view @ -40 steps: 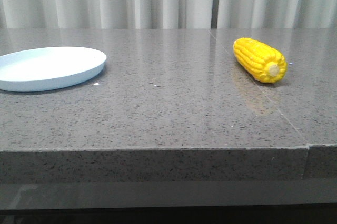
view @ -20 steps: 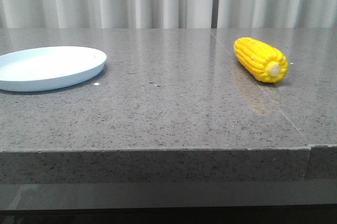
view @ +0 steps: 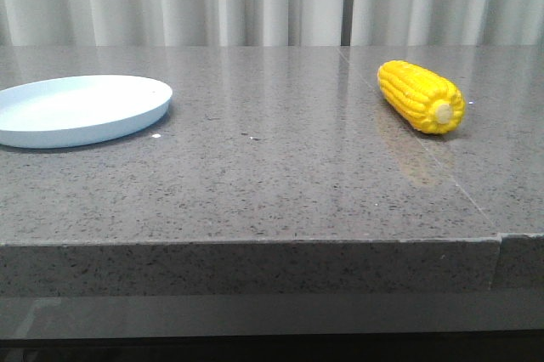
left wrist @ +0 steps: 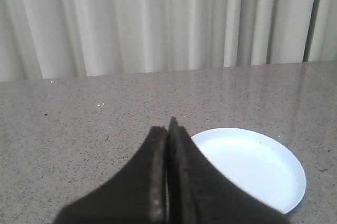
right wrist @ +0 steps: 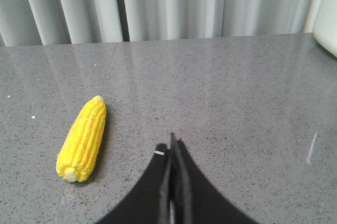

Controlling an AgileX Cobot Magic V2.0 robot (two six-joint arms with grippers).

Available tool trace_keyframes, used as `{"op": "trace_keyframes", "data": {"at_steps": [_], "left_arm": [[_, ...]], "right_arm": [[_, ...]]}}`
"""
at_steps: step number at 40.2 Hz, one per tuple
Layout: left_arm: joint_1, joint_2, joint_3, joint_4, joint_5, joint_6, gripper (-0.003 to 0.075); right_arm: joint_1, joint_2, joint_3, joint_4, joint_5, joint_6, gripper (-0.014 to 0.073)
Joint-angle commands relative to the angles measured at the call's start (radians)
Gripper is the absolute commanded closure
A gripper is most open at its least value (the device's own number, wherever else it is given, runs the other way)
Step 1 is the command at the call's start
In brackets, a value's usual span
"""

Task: Place corn on plate with both arms

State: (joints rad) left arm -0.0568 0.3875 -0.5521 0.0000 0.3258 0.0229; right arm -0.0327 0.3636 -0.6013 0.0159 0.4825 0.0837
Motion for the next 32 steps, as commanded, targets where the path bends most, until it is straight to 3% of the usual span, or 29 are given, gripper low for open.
{"op": "trace_keyframes", "data": {"at_steps": [1,5,11,13,16,32], "left_arm": [[0.0,0.012,-0.039,-0.006,-0.07,0.0,0.071],[0.0,0.012,-0.039,-0.006,-0.066,0.0,0.0572],[0.0,0.012,-0.039,-0.006,-0.066,0.0,0.0258],[0.0,0.012,-0.039,-0.006,-0.066,0.0,0.0162],[0.0,0.012,-0.039,-0.006,-0.066,0.0,0.008],[0.0,0.025,-0.039,-0.013,-0.062,0.0,0.0072]], "right_arm": [[-0.006,0.016,-0.034,0.006,-0.078,-0.009,0.0541],[-0.006,0.016,-0.034,0.006,-0.078,-0.009,0.0382],[-0.006,0.016,-0.034,0.006,-0.08,-0.009,0.013],[-0.006,0.016,-0.034,0.006,-0.081,-0.009,0.0067],[-0.006,0.016,-0.034,0.006,-0.081,-0.009,0.0017],[-0.006,0.016,-0.034,0.006,-0.08,-0.009,0.0015]]}}
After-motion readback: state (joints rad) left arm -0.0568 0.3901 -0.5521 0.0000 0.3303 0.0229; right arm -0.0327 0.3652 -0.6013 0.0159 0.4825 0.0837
